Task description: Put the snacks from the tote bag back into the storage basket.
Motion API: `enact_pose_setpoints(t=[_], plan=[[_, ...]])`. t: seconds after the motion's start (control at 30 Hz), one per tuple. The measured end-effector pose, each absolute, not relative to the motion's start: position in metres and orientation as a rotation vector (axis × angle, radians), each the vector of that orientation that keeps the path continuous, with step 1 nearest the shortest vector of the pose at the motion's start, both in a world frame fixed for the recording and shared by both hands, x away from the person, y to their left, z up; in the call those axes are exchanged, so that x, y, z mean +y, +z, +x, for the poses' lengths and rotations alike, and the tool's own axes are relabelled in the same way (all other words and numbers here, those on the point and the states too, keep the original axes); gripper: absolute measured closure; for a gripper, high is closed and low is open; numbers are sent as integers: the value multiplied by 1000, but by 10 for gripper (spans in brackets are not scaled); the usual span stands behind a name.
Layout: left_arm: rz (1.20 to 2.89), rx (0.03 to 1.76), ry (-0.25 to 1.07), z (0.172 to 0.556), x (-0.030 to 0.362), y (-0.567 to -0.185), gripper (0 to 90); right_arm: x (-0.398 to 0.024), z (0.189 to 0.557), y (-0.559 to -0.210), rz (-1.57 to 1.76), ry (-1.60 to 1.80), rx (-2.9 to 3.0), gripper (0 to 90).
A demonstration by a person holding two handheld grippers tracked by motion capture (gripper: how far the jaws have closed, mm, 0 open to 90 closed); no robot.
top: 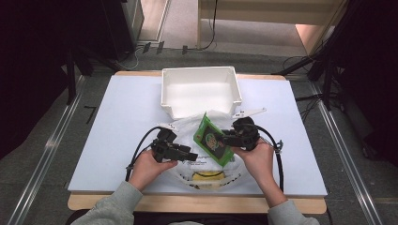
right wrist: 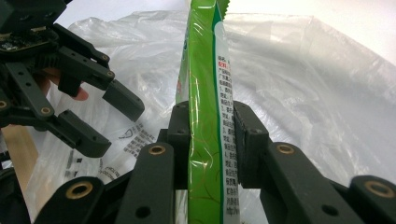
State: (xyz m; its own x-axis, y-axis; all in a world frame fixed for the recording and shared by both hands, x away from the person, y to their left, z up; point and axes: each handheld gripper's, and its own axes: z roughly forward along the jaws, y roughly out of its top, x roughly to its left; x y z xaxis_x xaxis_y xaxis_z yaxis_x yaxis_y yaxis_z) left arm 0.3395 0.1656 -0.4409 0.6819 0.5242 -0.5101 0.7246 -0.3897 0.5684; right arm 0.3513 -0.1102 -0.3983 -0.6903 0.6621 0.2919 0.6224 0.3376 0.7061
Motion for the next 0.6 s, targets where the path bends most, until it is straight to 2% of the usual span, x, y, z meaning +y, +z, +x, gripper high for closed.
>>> enact_pose_setpoints(t=[0.6], plan=[[2083, 953, -322, 338, 167, -437, 408, -115, 362, -381, 1217, 1308, 2525, 738]])
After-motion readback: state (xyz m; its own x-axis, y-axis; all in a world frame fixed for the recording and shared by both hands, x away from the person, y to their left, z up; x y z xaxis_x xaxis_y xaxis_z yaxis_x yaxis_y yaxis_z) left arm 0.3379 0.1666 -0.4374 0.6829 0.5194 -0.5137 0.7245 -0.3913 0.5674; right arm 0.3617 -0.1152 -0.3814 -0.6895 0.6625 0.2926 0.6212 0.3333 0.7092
